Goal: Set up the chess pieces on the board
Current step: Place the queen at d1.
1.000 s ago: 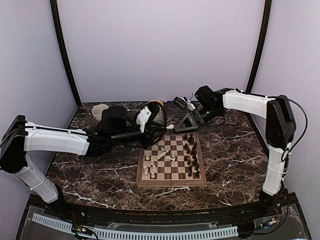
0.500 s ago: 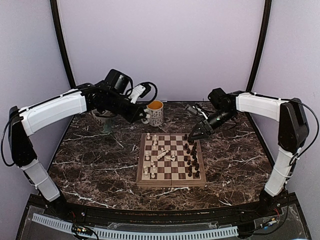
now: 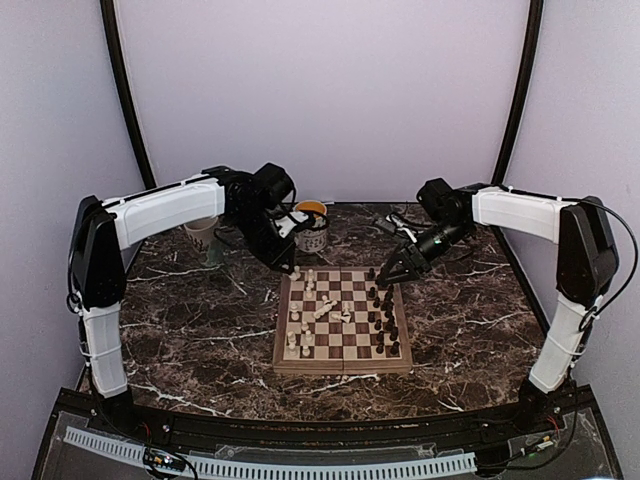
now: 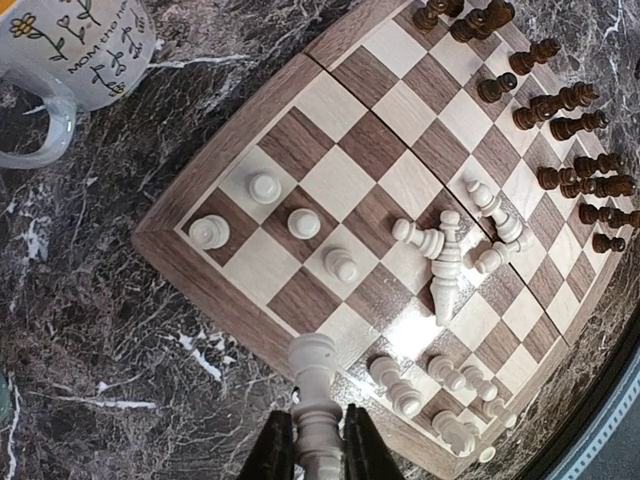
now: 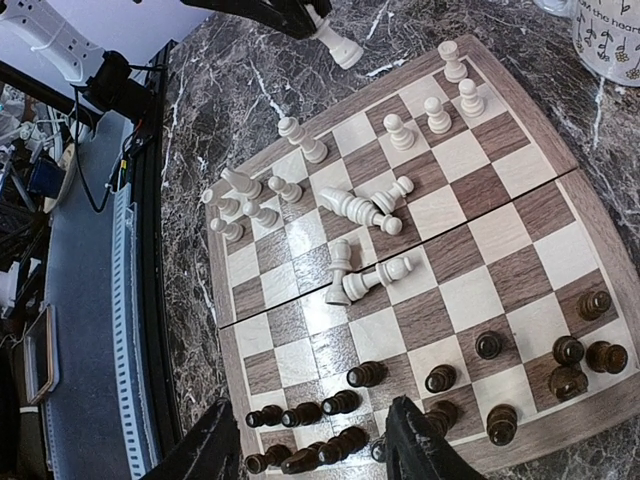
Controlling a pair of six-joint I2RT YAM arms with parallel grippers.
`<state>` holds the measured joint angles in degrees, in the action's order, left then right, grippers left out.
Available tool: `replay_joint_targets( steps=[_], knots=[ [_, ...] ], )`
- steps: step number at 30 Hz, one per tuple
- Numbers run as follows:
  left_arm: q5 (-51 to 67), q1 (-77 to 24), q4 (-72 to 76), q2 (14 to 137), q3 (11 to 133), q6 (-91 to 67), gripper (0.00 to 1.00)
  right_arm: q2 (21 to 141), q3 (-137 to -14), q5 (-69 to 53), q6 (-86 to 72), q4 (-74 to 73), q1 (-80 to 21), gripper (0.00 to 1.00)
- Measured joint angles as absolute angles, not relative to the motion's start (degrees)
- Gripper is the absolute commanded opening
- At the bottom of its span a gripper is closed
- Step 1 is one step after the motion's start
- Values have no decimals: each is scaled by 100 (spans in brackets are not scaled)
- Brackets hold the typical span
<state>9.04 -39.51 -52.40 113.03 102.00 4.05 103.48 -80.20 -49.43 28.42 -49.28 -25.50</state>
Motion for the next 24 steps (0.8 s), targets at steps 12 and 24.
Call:
replay_joint_targets(
  steps=[12,24],
  knots=[
    [1258,-3951,-5671,11830,10422,405,14,10346,-8016,-4943,2995,-4967,-2554,50],
    [1402,-3983,-5695,12134,10422,403,14,10346,-8016,-4943,3081,-5052,-2620,50]
  ],
)
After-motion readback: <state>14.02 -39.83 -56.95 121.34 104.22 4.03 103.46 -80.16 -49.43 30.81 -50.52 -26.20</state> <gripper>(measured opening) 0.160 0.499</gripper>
